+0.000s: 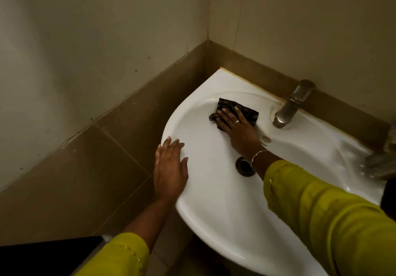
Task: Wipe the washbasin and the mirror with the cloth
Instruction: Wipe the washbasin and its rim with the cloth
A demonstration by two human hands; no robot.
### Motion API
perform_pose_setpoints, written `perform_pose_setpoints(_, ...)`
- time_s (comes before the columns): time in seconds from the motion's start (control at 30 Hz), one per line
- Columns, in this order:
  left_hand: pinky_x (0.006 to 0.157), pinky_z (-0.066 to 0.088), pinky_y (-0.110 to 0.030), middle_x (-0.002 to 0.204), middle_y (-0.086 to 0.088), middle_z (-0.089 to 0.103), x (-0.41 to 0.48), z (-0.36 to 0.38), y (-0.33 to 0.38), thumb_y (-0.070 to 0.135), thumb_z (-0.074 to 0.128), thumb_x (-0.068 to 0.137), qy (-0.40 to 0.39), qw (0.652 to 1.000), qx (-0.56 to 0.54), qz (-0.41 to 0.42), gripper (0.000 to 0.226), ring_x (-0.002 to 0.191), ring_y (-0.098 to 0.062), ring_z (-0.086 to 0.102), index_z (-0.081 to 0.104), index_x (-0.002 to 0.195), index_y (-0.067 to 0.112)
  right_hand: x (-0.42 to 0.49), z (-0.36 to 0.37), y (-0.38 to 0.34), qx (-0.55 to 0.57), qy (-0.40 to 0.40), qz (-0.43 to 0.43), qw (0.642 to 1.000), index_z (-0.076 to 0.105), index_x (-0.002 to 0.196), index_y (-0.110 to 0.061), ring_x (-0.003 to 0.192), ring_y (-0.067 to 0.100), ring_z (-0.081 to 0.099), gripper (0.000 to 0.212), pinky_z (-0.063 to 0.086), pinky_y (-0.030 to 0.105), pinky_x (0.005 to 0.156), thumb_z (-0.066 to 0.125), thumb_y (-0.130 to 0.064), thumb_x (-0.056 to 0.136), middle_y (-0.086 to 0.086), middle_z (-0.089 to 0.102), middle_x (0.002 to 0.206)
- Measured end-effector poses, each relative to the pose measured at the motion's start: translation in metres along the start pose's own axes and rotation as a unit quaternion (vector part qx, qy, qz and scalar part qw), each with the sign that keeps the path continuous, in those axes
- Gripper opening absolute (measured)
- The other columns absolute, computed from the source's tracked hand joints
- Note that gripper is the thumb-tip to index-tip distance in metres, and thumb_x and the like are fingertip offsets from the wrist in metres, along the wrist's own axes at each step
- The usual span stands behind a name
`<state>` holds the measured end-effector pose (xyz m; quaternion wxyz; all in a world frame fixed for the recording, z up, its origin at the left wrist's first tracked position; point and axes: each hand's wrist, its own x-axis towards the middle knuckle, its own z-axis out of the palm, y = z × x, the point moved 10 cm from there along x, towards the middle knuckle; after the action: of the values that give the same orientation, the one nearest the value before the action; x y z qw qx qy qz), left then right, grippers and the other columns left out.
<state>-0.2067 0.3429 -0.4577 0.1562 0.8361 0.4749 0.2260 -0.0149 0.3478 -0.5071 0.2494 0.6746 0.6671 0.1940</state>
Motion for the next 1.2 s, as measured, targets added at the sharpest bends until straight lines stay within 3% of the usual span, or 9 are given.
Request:
perform_pose_setpoints(0.13,0.114,0.015,-0.037,0.133,-0.010,0.051,0.000,-0.003,0.001,0.007,0.049,0.084,0.007,1.000,-0.027,-0.016,0.041,0.134,-0.024,0.033,0.048,0.125,0.010,0.011,-0.008,-0.009,0.123,0.086,0.004,0.989,0.036,0.140,-0.013,0.136,0.030,0.034,0.056,-0.003,0.047,0.113,0.030,-0.010,0.085,0.011,0.038,0.147)
perform_pose_setpoints(0.27,0.114,0.015,-0.035,0.138,-0.011,0.046,-0.001,-0.005,0.002,0.028,0.035,0.088,0.011,0.999,-0.035,-0.021,0.049,0.135,-0.022,0.033,0.040,0.133,0.010,0.029,-0.017,-0.036,0.327,0.050,-0.004,0.944,0.014,0.147,-0.012,0.141,0.033,0.019,0.068,0.016,0.056,0.112,0.045,-0.019,0.086,0.016,0.021,0.153)
perform_pose_setpoints(0.43,0.113,0.007,-0.028,0.144,-0.008,0.039,-0.001,-0.006,0.001,0.042,0.022,0.090,0.014,0.997,-0.069,-0.045,0.059,0.130,-0.003,0.020,0.034,0.137,0.010,0.028,-0.031,-0.060,0.672,0.001,0.046,0.739,0.001,0.147,-0.021,0.142,0.023,-0.016,0.072,-0.008,0.049,0.112,0.047,-0.011,0.092,0.007,-0.011,0.156)
perform_pose_setpoints(0.5,0.114,0.008,-0.029,0.144,-0.009,0.039,-0.001,-0.005,0.002,0.048,0.018,0.088,0.011,0.997,-0.064,-0.042,0.065,0.130,-0.003,0.019,0.033,0.138,0.010,0.021,-0.043,-0.076,0.714,0.005,0.046,0.698,0.003,0.147,-0.022,0.141,0.019,-0.018,0.069,-0.012,0.049,0.111,0.044,-0.021,0.091,0.006,-0.011,0.156)
perform_pose_setpoints(0.67,0.115,0.009,-0.032,0.146,-0.009,0.037,-0.001,-0.004,0.003,0.047,0.014,0.087,-0.001,0.997,-0.057,-0.047,0.066,0.136,-0.012,0.023,0.029,0.140,0.010,0.009,-0.058,-0.107,0.732,-0.011,0.028,0.681,-0.007,0.136,-0.041,0.133,0.007,-0.023,0.061,-0.012,0.045,0.111,0.029,-0.041,0.087,0.002,-0.013,0.156)
perform_pose_setpoints(0.87,0.115,0.008,-0.032,0.148,-0.008,0.033,-0.002,-0.007,0.007,0.044,0.014,0.087,-0.002,0.997,-0.074,-0.039,0.064,0.138,-0.014,0.022,0.023,0.142,0.011,-0.018,-0.067,-0.127,0.710,-0.080,-0.004,0.700,-0.008,0.142,-0.030,0.137,0.007,-0.020,0.061,-0.009,0.041,0.116,0.005,-0.059,0.090,-0.007,-0.016,0.153)
perform_pose_setpoints(0.97,0.116,0.011,-0.035,0.147,-0.011,0.034,-0.001,-0.009,0.007,0.045,0.016,0.087,0.003,0.995,-0.084,-0.047,0.066,0.139,-0.018,0.021,0.026,0.141,0.010,-0.038,-0.069,-0.133,0.736,-0.119,-0.011,0.667,0.000,0.147,-0.016,0.143,0.013,-0.011,0.061,-0.006,0.042,0.117,0.026,-0.039,0.096,0.002,-0.008,0.156)
perform_pose_setpoints(1.03,0.116,0.011,-0.035,0.147,-0.012,0.033,-0.001,-0.009,0.006,0.048,0.015,0.086,0.001,0.995,-0.087,-0.053,0.067,0.139,-0.020,0.021,0.026,0.141,0.010,-0.049,-0.072,-0.136,0.767,-0.128,-0.017,0.629,-0.002,0.146,-0.019,0.140,0.009,-0.012,0.072,-0.005,0.045,0.117,0.025,-0.045,0.085,0.000,-0.010,0.156)
perform_pose_setpoints(1.2,0.114,0.009,-0.033,0.146,-0.014,0.034,-0.001,-0.009,0.007,0.049,0.015,0.085,-0.005,0.995,-0.084,-0.049,0.070,0.139,-0.022,0.023,0.027,0.140,0.007,-0.083,-0.067,-0.144,0.732,-0.154,-0.075,0.659,-0.011,0.142,-0.033,0.139,0.010,-0.020,0.065,-0.008,0.052,0.115,0.034,-0.042,0.096,-0.016,-0.020,0.149)
